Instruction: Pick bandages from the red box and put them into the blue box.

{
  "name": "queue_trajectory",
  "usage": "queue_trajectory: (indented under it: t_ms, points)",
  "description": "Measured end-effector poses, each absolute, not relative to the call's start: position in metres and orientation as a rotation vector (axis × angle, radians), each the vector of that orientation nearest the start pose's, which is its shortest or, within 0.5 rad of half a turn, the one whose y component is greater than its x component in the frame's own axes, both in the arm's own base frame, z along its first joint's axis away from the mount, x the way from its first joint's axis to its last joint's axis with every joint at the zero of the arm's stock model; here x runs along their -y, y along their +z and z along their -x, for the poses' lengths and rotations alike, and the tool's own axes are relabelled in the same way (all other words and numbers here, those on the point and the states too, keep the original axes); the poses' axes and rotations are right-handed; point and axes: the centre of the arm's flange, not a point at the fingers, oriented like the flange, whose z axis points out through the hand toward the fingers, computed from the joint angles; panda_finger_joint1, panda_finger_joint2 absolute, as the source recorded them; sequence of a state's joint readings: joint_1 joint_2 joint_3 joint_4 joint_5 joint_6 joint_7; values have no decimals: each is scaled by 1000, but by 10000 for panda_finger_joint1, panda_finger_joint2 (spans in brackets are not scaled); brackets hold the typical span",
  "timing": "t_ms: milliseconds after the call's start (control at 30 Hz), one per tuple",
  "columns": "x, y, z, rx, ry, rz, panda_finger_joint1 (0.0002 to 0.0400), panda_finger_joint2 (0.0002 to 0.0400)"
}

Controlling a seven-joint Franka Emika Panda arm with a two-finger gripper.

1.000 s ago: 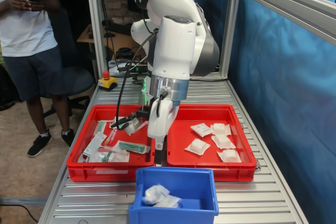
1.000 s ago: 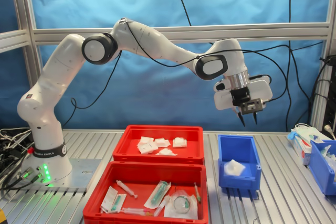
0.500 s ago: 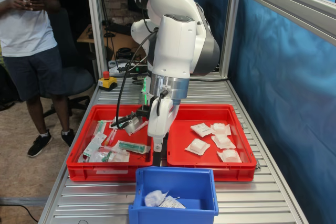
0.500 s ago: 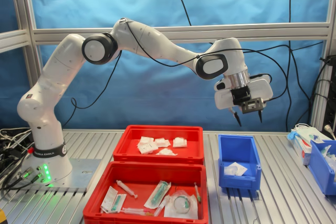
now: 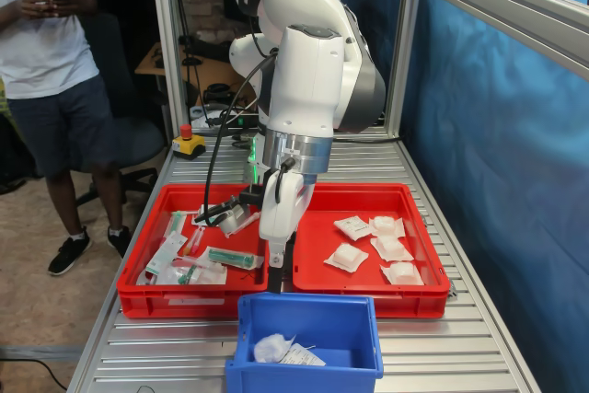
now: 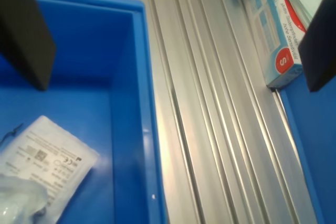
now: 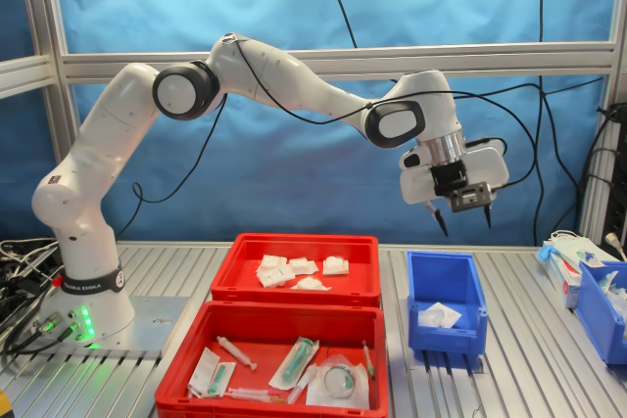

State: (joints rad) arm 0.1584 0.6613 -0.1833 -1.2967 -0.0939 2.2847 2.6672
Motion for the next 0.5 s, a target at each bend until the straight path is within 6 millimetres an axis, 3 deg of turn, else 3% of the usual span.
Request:
queue_trajectory:
  t_ms: [200, 500]
  points:
    - [-15, 391, -753, -2753, -365, 786, 400, 400]
    - [-15, 388, -718, -2810, -322, 802, 400, 400]
